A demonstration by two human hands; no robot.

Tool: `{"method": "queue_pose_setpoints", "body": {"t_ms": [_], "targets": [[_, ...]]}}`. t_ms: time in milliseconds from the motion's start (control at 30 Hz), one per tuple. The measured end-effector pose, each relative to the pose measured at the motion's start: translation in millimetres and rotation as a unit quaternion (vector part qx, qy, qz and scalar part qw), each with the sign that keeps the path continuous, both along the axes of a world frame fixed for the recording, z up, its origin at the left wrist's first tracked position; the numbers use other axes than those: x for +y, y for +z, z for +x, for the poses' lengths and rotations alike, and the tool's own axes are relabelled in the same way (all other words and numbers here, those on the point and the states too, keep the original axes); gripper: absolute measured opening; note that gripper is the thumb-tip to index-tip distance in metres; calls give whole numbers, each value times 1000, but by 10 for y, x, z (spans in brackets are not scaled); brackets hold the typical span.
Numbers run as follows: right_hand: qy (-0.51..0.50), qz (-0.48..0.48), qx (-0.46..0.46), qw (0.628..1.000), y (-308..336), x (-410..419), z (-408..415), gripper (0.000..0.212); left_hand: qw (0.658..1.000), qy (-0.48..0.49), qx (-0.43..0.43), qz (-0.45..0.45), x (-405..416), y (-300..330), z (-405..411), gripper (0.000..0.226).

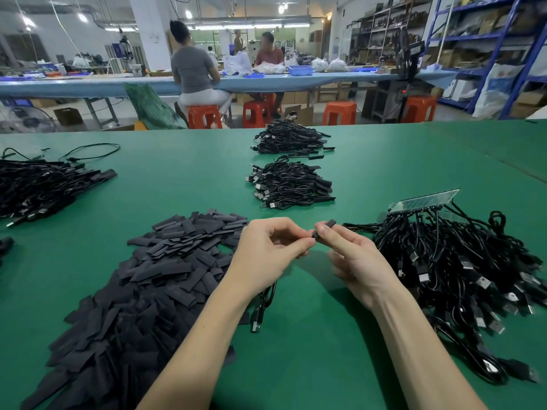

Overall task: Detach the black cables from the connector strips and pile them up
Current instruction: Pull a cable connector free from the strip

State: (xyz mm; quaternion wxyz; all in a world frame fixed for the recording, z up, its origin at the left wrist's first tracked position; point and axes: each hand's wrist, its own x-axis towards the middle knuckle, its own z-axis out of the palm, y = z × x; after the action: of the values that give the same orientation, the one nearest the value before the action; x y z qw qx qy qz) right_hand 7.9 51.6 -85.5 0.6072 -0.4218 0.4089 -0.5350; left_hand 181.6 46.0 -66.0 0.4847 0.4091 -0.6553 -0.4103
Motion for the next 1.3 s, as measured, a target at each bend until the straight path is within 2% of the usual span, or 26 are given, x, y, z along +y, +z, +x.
{"method": "queue_pose_setpoints", "body": {"t_ms": [233, 333, 567, 800, 1000, 1100, 1300], "targets": [[-17, 0, -13, 1000, 10, 0, 20, 21, 999, 27, 23, 6, 28, 5, -52, 14], [-32, 4, -22, 999, 17, 2, 6, 14, 1000, 26, -5, -4, 22, 15, -72, 14], [-18, 4, -13, 1000, 6, 12, 16, 21, 1000, 14, 20, 5, 30, 26, -16, 7], [0, 5, -13, 1000, -2, 10, 59, 22, 999, 2, 54, 4, 6, 10, 1, 9], [-92, -43, -3, 995, -1, -8, 105, 34, 995, -8, 89, 35, -12, -32, -2, 12], [-117, -63, 2, 991, -11, -13, 128, 30, 994, 7, 100, 48, -2, -47, -30, 12], [-144, -47, -13, 988, -46, -31, 180, 31, 991, 33, 122, 51, 7, -49, -105, 11]]}}
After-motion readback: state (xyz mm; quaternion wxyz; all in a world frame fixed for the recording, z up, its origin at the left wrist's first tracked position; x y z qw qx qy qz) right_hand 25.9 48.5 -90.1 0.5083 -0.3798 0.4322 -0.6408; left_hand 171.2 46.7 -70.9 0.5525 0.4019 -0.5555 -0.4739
